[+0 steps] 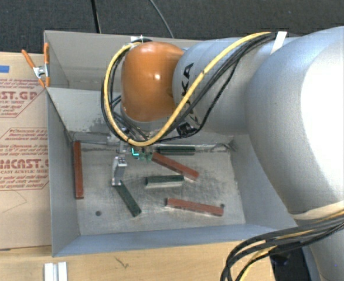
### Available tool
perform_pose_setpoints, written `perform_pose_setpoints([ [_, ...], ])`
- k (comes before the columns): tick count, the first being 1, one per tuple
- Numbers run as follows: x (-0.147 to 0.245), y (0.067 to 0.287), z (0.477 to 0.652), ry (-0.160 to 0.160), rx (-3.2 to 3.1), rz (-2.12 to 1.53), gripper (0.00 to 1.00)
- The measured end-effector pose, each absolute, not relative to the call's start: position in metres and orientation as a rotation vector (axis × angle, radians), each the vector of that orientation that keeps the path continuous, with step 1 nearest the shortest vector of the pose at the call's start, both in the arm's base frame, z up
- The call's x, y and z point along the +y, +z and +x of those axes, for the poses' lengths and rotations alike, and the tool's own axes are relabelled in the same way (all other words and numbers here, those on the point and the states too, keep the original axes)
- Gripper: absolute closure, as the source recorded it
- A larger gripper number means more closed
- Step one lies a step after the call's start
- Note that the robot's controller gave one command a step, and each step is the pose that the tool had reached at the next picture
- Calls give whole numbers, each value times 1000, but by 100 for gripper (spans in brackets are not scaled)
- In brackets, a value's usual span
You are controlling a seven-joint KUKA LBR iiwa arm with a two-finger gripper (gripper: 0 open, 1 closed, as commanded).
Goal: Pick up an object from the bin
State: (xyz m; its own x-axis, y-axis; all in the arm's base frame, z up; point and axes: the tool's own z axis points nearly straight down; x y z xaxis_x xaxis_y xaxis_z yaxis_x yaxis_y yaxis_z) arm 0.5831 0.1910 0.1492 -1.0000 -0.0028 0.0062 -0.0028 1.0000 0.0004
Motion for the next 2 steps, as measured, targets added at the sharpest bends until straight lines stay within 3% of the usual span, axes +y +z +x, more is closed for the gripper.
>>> perform_pose_setpoints([
  [1, 190, 154, 585, -3, -3143, 2, 0],
  [2, 127, 129, 572, -2, -3144, 7, 0],
])
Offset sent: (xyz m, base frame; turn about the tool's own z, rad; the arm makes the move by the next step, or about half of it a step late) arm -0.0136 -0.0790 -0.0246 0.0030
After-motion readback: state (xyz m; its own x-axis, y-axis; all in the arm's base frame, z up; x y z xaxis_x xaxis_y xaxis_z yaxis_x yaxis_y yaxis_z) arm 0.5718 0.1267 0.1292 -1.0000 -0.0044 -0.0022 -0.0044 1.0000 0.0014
